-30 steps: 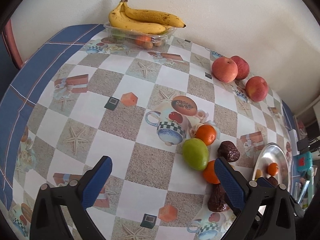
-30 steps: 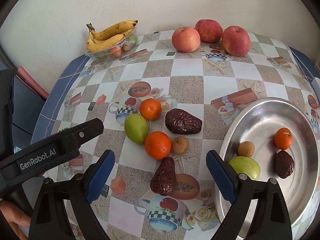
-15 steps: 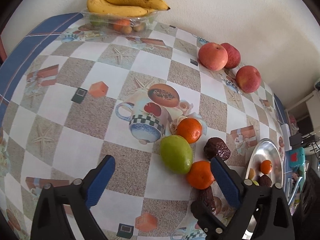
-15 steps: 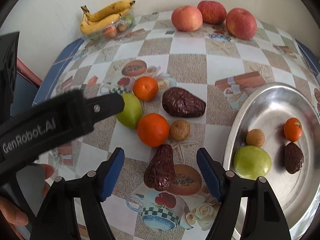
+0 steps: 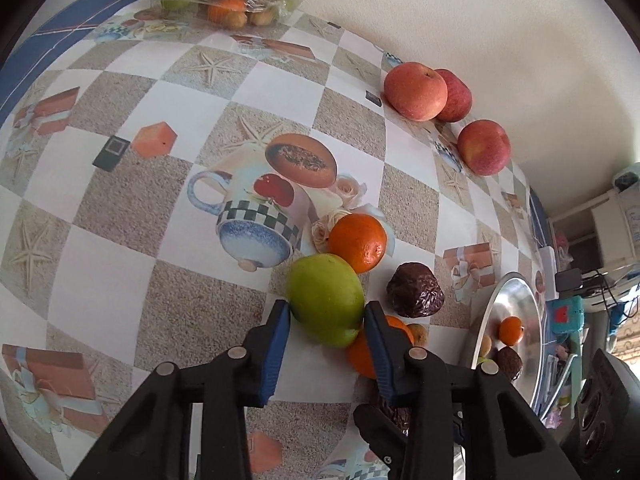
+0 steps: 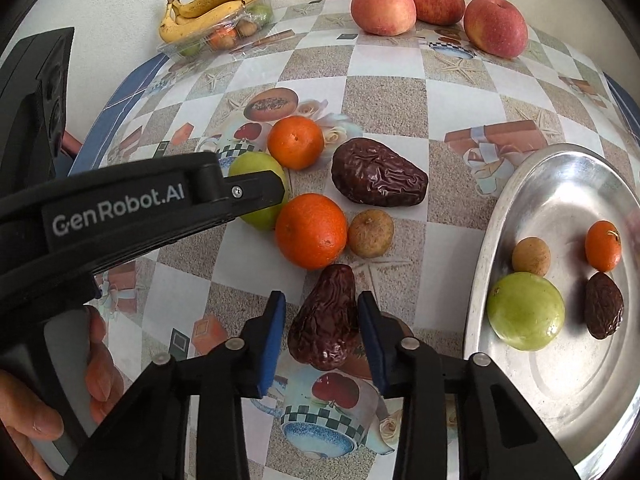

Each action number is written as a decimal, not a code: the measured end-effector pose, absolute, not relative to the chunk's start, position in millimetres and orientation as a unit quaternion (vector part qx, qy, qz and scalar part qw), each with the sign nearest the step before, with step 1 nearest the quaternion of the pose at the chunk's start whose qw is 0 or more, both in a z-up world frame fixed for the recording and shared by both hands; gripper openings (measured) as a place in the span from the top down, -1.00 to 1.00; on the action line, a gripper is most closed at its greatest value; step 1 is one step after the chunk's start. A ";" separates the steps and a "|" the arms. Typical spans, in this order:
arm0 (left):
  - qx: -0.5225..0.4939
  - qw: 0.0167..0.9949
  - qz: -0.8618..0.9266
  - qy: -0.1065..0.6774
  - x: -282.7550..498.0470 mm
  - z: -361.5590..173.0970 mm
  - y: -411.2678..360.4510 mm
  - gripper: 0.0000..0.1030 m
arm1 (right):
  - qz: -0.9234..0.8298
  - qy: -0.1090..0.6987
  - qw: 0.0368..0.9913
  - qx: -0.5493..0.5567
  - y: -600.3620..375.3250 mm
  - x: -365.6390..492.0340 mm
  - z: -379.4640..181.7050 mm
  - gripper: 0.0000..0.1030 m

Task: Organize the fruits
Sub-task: 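Grasp a dark red date with the right tool while the left tool grasps a green pear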

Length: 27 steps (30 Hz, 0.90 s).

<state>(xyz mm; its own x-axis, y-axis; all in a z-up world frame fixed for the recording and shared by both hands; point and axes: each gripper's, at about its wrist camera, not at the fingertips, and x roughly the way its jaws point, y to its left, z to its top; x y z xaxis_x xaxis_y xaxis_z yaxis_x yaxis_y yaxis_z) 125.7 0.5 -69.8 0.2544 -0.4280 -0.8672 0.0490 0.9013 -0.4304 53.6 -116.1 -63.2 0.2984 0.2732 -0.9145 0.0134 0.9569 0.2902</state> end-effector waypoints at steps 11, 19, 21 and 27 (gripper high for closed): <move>-0.177 0.767 -0.129 0.603 122.4 -64.0 15.0 0.22 | 0.077 0.568 0.809 0.132 -128.5 47.3 -46.5 0.33; -0.177 0.770 -0.128 0.599 115.2 -52.3 20.3 0.24 | 0.062 0.539 0.827 0.146 -146.5 40.1 -25.4 0.35; -0.170 0.772 -0.128 0.600 114.0 -52.5 18.3 0.24 | 0.060 0.536 0.829 0.149 -149.5 40.0 -22.9 0.35; -0.149 0.779 -0.136 0.594 116.8 -54.8 9.6 0.14 | 0.055 0.536 0.828 0.157 -153.4 40.3 -23.6 0.35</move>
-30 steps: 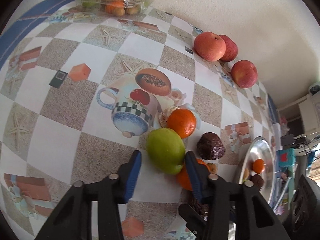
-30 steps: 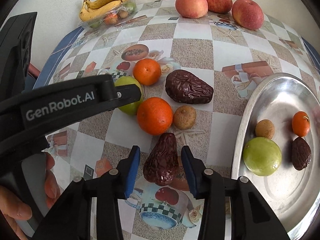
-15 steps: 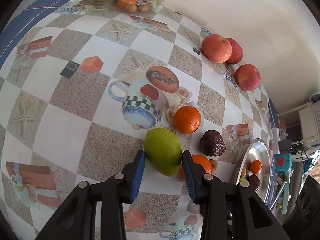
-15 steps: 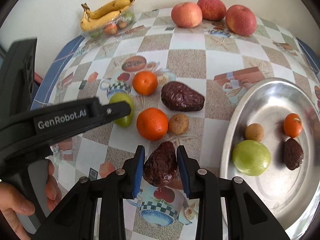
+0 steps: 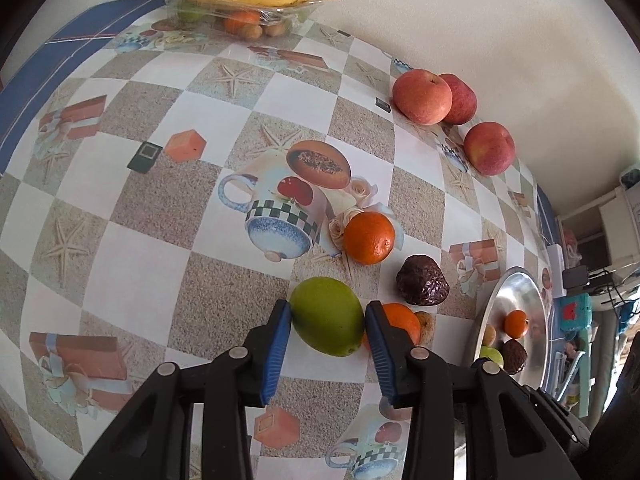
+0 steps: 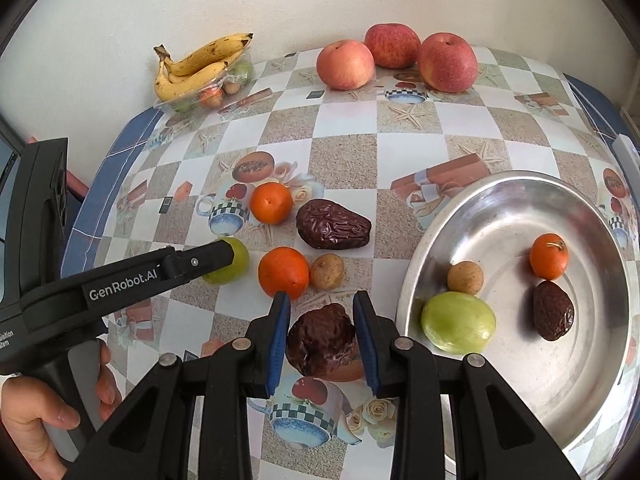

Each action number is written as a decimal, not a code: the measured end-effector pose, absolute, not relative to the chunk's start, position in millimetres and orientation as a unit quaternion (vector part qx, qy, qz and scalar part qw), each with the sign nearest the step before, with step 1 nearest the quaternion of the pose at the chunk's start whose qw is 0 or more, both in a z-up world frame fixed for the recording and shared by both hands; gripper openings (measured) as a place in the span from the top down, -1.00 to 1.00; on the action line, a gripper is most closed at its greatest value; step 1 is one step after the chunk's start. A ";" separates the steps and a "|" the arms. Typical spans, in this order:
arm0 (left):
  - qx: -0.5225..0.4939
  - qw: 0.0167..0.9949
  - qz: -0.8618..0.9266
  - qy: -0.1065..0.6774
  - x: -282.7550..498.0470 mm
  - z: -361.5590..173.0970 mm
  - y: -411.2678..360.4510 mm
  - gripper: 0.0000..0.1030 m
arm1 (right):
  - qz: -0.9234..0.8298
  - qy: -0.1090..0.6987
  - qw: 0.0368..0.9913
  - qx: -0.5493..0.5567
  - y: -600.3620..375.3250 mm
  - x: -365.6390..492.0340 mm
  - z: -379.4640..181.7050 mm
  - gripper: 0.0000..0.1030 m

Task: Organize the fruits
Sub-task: 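Grasp a dark red date with the right tool while the left tool grasps a green pear, then carry the date into the steel bowl and open the right tool while the left tool drops the pear there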

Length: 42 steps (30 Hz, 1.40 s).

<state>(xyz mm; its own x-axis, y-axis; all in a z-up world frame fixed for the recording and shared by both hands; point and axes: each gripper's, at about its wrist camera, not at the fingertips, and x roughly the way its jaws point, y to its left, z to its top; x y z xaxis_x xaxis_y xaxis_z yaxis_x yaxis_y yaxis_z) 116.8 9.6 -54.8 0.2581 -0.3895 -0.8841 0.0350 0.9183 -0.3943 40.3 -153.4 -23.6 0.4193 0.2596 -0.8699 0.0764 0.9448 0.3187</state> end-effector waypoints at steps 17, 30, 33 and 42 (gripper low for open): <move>-0.180 0.779 -0.165 0.578 126.8 -71.7 2.0 0.01 | 0.055 0.535 0.828 0.160 -155.0 39.7 -24.4 0.35; -0.198 0.786 -0.162 0.563 124.5 -54.3 11.4 0.03 | 0.054 0.527 0.831 0.170 -159.6 36.8 -20.8 0.35; -0.202 0.790 -0.167 0.555 123.4 -46.1 11.3 0.03 | 0.051 0.525 0.831 0.176 -163.1 36.9 -19.9 0.35; -0.184 0.805 -0.191 0.530 115.5 -21.4 -1.9 0.03 | 0.002 0.511 0.835 0.204 -201.6 27.7 -15.9 0.35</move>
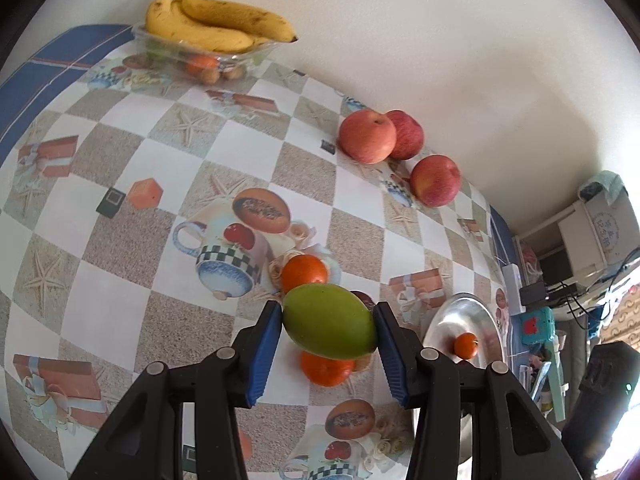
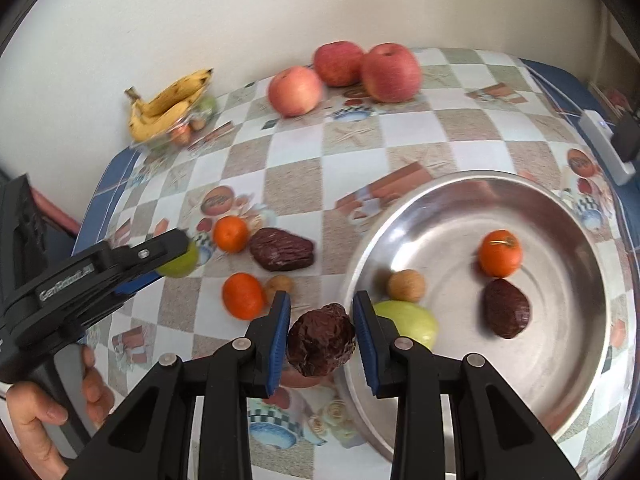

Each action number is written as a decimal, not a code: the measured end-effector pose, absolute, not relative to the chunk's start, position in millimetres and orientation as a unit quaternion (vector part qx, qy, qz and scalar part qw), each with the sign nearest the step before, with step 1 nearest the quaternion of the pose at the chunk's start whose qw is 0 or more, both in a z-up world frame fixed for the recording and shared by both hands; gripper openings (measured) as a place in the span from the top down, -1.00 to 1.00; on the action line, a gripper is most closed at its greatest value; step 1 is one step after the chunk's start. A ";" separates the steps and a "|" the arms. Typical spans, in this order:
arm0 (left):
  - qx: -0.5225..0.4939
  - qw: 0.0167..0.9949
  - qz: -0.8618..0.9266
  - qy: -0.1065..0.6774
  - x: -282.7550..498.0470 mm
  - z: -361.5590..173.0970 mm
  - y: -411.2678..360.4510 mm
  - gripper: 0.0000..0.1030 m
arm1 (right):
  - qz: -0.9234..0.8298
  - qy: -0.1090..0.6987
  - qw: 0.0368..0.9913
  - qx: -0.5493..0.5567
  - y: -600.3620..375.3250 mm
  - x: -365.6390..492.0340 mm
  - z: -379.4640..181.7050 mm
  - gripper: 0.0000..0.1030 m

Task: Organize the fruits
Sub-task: 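Carry the date into the steel bowl and open the right tool while the left tool drops the pear there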

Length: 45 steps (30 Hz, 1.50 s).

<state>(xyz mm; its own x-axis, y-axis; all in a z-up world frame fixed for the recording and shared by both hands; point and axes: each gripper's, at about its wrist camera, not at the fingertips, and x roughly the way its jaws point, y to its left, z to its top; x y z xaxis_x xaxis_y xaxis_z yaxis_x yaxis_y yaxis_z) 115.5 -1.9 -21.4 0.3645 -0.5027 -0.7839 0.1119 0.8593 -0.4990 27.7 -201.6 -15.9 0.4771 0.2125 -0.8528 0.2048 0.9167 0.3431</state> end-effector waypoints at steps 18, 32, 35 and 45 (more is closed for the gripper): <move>-0.097 0.790 -0.299 0.526 70.9 3.1 -84.8 0.03 | -0.109 0.483 0.832 0.252 -281.4 -2.3 -11.7 0.35; -0.027 0.740 -0.362 0.566 33.7 -18.7 -140.2 0.01 | -0.114 0.484 0.825 0.268 -287.3 -6.2 -16.0 0.34; -0.027 0.743 -0.361 0.564 33.9 -17.2 -139.0 0.01 | -0.113 0.484 0.825 0.268 -287.6 -6.3 -16.3 0.34; -0.041 0.765 -0.302 0.568 53.2 -21.0 -113.2 0.01 | -0.109 0.488 0.824 0.265 -284.4 -5.2 -17.6 0.34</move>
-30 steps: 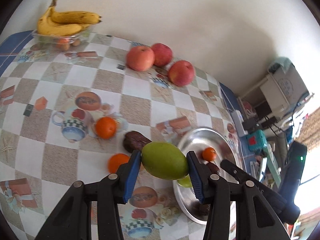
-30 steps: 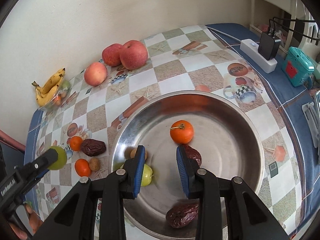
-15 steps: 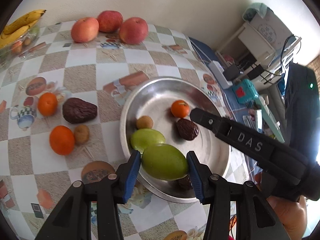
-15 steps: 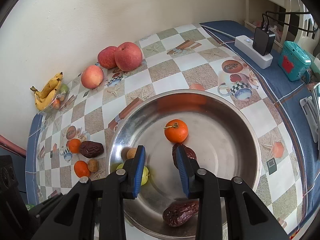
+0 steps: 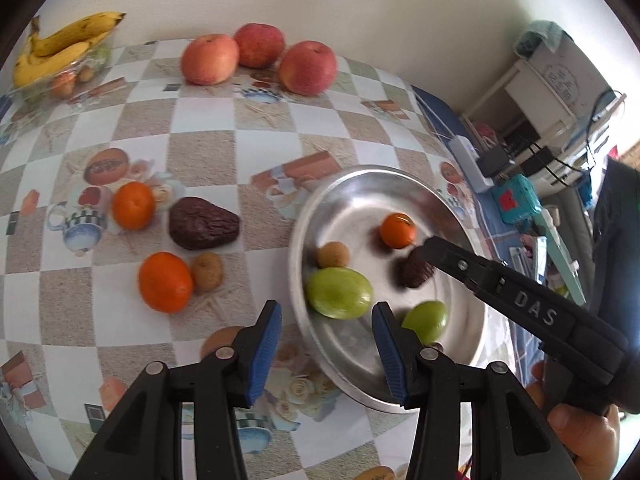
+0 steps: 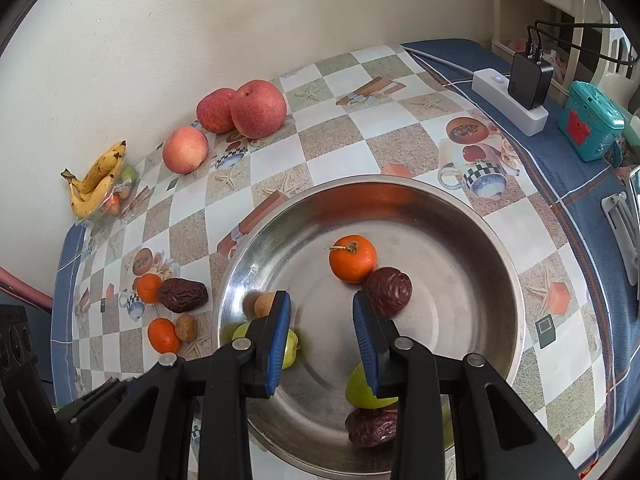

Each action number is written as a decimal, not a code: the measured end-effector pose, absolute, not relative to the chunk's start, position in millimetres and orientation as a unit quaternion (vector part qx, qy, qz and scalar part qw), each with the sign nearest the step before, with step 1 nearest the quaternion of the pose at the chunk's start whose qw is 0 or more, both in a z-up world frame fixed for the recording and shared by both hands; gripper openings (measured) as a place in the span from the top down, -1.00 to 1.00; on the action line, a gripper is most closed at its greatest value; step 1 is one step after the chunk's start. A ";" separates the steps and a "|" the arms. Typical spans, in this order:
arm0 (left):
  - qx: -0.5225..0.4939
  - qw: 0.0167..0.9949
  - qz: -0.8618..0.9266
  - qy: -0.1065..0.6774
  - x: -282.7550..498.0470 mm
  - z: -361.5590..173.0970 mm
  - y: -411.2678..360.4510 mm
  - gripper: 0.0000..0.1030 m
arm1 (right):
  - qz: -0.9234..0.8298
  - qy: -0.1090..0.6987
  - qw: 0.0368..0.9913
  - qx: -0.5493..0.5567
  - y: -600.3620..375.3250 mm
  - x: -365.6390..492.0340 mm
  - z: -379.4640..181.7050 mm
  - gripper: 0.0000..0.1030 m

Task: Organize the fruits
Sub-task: 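Carry the date into the steel bowl and open the right tool while the left tool drops the pear there, then withdraw both open tools from the bowl back toward the fruit row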

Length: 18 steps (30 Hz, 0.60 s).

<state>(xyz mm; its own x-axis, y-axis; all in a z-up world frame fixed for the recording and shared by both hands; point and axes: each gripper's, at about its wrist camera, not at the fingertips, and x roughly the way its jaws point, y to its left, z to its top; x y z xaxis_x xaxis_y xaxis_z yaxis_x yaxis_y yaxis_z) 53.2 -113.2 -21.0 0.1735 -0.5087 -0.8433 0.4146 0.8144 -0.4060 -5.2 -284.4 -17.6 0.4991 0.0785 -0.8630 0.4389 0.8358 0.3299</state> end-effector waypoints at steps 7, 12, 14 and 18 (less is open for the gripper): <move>-0.062 0.784 -0.254 0.564 68.0 -18.9 -85.7 0.01 | -0.104 0.492 0.824 0.260 -281.8 -2.7 -18.3 0.34; -0.074 0.803 -0.202 0.556 79.6 -15.4 -60.4 0.01 | -0.097 0.496 0.826 0.250 -275.7 -0.3 -17.3 0.35; -0.079 0.811 -0.174 0.554 85.3 -14.8 -46.2 0.01 | -0.093 0.497 0.827 0.245 -271.8 0.7 -16.4 0.35; -0.099 0.818 -0.137 0.550 93.1 -14.3 -20.4 0.01 | -0.083 0.499 0.830 0.235 -263.1 2.8 -14.8 0.35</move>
<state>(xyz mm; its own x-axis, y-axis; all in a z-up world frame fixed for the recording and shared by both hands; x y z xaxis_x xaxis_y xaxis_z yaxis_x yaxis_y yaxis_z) 93.1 -20.4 -14.3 0.3568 -0.3323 -0.8731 0.1147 0.9431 -0.3121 2.8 -263.1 -14.8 0.4880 0.0969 -0.8674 0.3718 0.8761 0.3071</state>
